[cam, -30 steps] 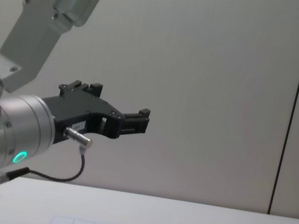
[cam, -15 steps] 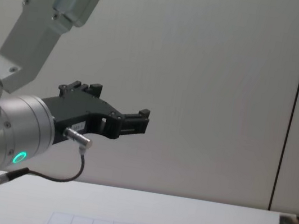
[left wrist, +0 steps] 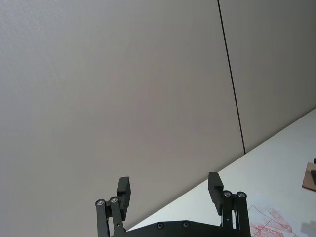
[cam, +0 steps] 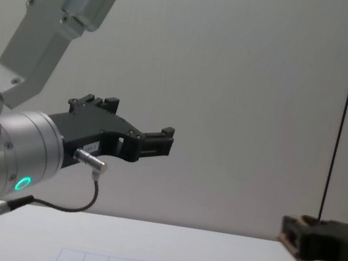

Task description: Use the one hand to pick up the stamp and affix it onto the A4 paper.

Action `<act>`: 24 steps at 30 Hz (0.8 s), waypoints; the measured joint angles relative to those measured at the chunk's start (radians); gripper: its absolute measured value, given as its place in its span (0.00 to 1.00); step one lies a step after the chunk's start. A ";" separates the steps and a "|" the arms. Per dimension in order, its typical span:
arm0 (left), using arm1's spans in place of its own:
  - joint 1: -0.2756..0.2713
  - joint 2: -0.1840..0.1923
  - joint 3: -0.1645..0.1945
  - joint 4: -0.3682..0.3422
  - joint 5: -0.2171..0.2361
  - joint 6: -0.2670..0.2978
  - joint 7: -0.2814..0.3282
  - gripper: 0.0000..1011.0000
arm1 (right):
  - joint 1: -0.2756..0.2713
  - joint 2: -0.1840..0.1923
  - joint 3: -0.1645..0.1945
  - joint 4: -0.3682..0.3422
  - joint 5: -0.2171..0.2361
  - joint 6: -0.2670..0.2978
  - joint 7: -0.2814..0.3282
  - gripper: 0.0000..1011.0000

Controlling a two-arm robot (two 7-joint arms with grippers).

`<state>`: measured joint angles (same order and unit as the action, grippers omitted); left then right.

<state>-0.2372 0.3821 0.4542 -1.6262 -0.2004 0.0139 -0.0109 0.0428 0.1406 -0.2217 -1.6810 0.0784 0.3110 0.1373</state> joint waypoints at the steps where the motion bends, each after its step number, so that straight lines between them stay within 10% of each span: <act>1: 0.000 0.000 0.000 0.000 0.000 0.000 0.000 0.99 | 0.000 -0.001 -0.003 0.000 -0.002 0.002 0.007 0.21; 24: 0.000 0.000 0.000 0.000 0.000 0.000 0.000 0.99 | -0.015 -0.028 -0.068 0.055 -0.047 0.078 0.130 0.21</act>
<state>-0.2372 0.3821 0.4542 -1.6262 -0.2004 0.0139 -0.0109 0.0276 0.1124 -0.2899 -1.6262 0.0312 0.3891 0.2669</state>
